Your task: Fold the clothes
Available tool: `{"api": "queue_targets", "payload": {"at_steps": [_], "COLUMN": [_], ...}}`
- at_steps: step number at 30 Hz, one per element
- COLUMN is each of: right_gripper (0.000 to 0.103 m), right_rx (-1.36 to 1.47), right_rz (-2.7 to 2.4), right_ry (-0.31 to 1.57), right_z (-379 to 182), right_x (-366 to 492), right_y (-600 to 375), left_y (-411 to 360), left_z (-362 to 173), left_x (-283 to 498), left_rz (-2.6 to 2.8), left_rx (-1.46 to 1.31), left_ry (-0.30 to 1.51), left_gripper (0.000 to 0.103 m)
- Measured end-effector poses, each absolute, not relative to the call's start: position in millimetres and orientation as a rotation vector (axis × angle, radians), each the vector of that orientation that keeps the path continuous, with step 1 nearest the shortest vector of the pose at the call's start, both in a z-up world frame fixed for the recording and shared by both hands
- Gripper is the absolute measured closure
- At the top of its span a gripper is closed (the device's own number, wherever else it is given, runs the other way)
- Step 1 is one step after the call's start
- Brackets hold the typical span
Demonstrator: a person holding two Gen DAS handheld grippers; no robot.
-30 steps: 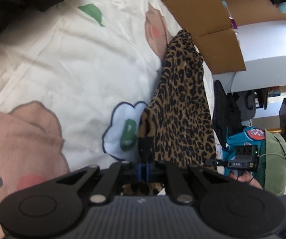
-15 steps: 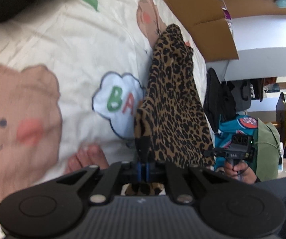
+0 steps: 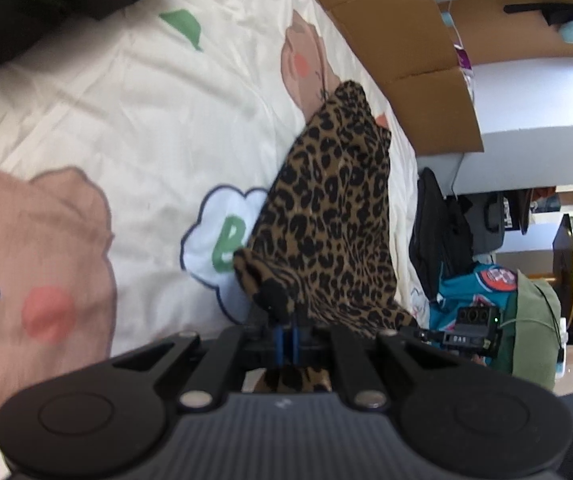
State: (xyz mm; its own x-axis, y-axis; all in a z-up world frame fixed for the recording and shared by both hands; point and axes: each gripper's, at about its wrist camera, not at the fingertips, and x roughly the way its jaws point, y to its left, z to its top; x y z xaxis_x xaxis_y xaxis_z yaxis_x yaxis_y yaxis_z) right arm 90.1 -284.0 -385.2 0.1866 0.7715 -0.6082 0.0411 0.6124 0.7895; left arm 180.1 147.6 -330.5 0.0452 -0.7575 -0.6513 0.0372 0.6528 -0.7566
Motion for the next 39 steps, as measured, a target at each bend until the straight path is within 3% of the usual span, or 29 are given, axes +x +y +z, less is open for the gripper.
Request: {"api": "queue_targets", "payload": {"at_steps": [15,39], "right_gripper": [0.102,0.101], "right_rx": [0.839,0.804], "right_rz": [0.532,0.481], "right_ry": [1.184,1.04], "right_z": [-375,-359], "right_x": [117,163], "right_y": [-295,-298], "left_y": [137,109], "left_z": [-319,-308], "left_x": [216,263], "left_rz": [-0.653,-0.58], "left_rx": [-0.679,-0.592], "left_ry": [1.27,1.198], "left_gripper": [0.099,0.098]}}
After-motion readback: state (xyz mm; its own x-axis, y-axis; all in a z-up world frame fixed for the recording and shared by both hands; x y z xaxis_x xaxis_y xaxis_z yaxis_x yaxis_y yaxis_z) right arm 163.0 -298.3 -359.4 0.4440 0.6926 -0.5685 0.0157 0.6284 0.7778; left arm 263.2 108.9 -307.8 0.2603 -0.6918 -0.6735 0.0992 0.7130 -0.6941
